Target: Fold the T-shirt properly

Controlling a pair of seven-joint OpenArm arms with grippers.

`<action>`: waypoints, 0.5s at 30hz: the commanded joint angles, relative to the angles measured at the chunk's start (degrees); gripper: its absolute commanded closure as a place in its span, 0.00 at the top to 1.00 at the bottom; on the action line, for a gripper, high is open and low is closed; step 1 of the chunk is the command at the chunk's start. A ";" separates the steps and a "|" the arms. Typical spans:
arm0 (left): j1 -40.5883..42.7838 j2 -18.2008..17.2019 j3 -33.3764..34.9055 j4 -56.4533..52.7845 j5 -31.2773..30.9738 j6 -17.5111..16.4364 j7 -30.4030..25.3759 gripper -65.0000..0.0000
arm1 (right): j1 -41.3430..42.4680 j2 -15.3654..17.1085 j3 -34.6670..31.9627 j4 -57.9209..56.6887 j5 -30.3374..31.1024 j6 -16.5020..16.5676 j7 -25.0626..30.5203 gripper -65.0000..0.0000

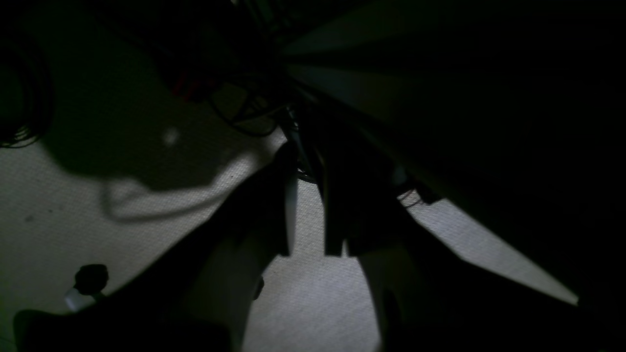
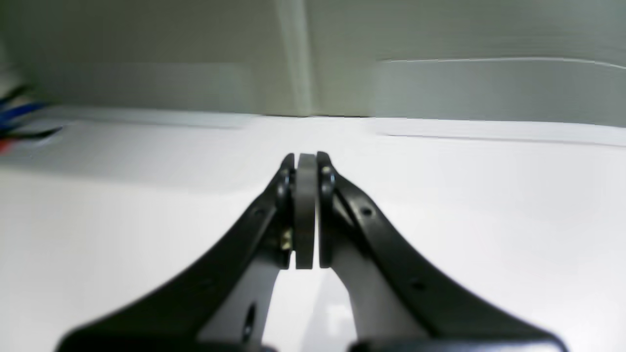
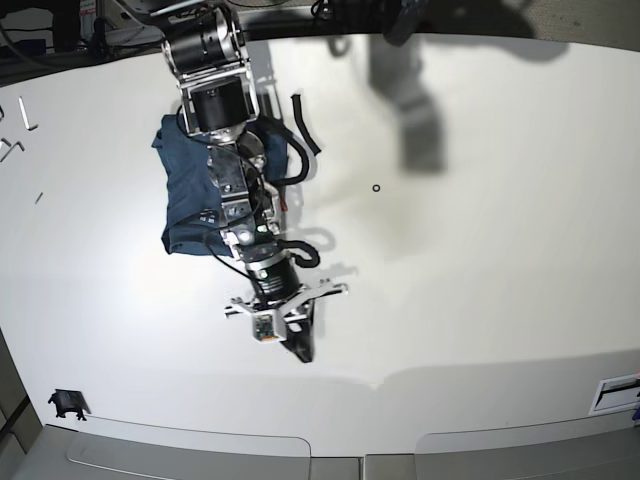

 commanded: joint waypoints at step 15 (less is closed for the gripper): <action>0.66 0.46 0.09 0.26 0.13 -0.57 -0.55 0.12 | 1.66 -0.13 0.20 1.01 -0.04 28.89 1.81 0.00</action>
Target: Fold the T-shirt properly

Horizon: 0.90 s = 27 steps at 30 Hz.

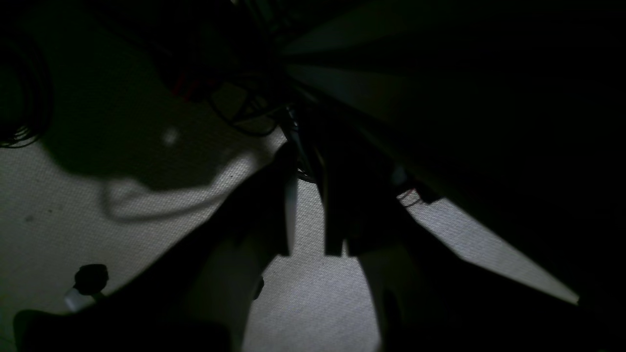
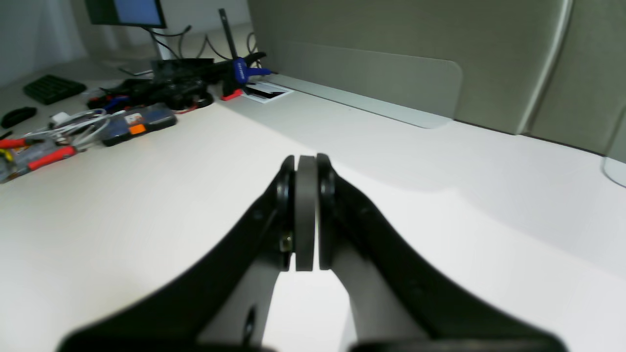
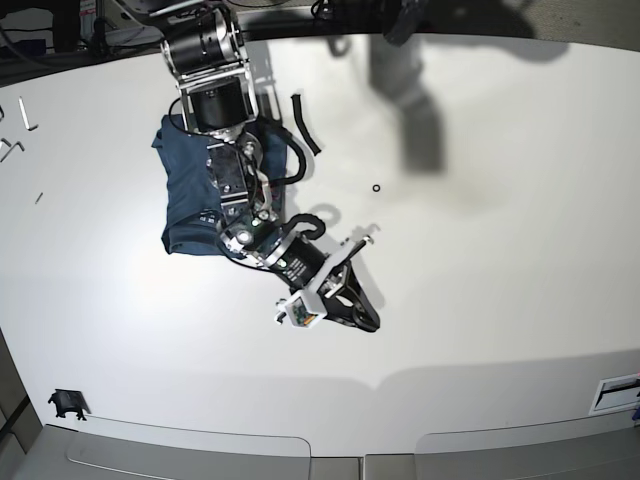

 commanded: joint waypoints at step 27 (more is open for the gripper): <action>0.66 0.46 0.09 0.26 0.13 -0.59 -0.52 0.12 | 1.57 -0.28 0.22 1.01 10.47 -11.10 2.69 0.00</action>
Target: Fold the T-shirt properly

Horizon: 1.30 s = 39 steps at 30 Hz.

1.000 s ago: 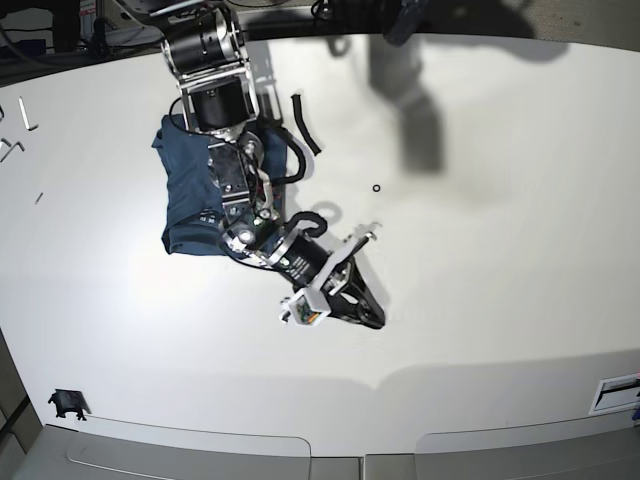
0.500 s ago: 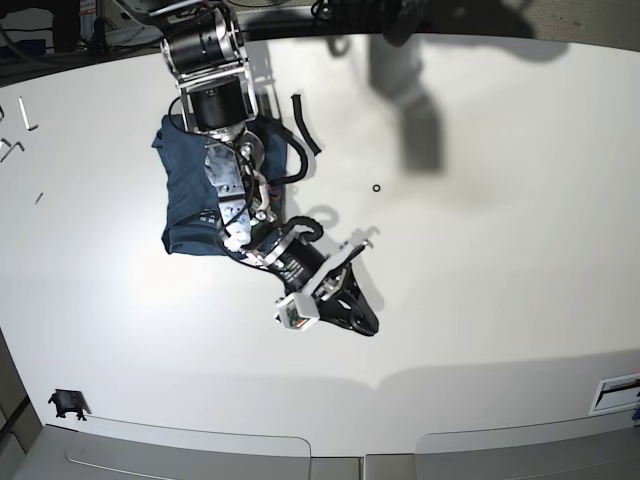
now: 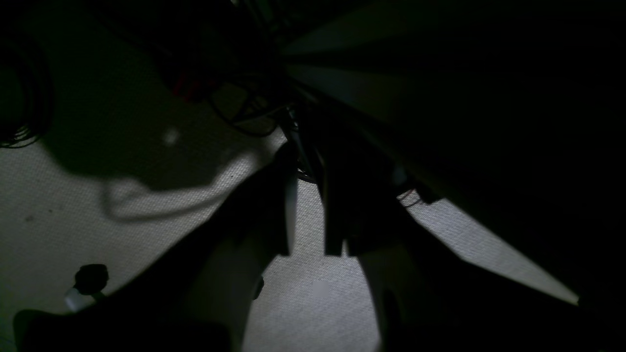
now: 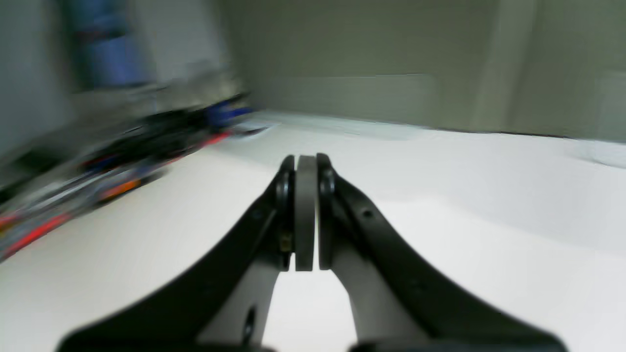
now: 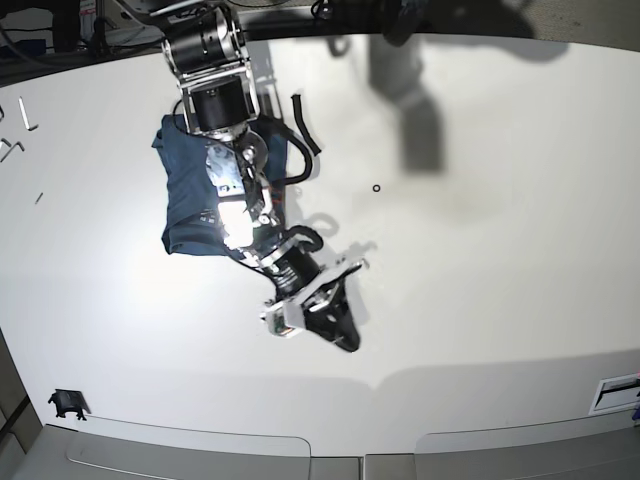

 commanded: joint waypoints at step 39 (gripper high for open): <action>0.63 0.44 0.09 0.26 0.13 -0.59 -0.50 0.12 | 1.57 -0.15 0.22 1.01 -29.11 -67.55 -6.19 0.00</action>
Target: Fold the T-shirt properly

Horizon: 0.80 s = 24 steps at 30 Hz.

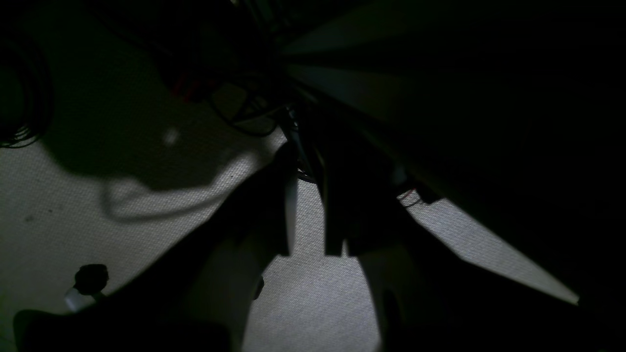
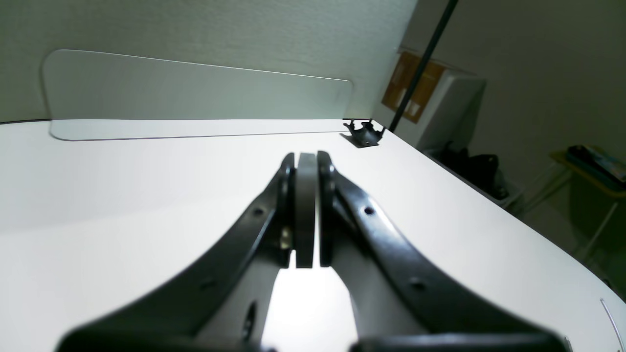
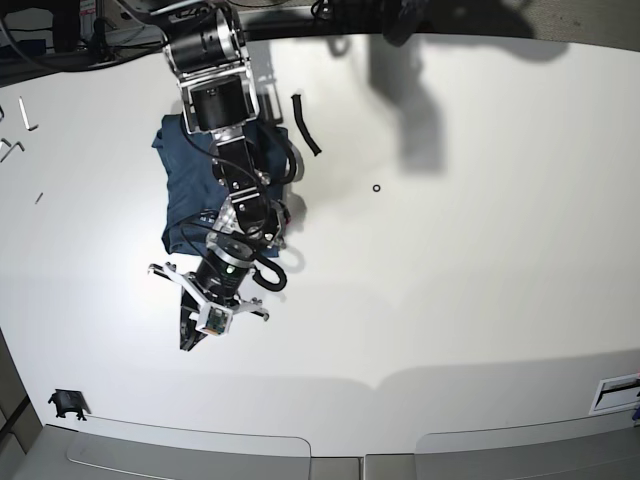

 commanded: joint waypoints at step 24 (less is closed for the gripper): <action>0.63 0.44 0.09 0.26 0.13 -0.59 -0.52 0.12 | 1.75 -0.13 -0.02 1.01 -7.56 -0.32 1.79 0.00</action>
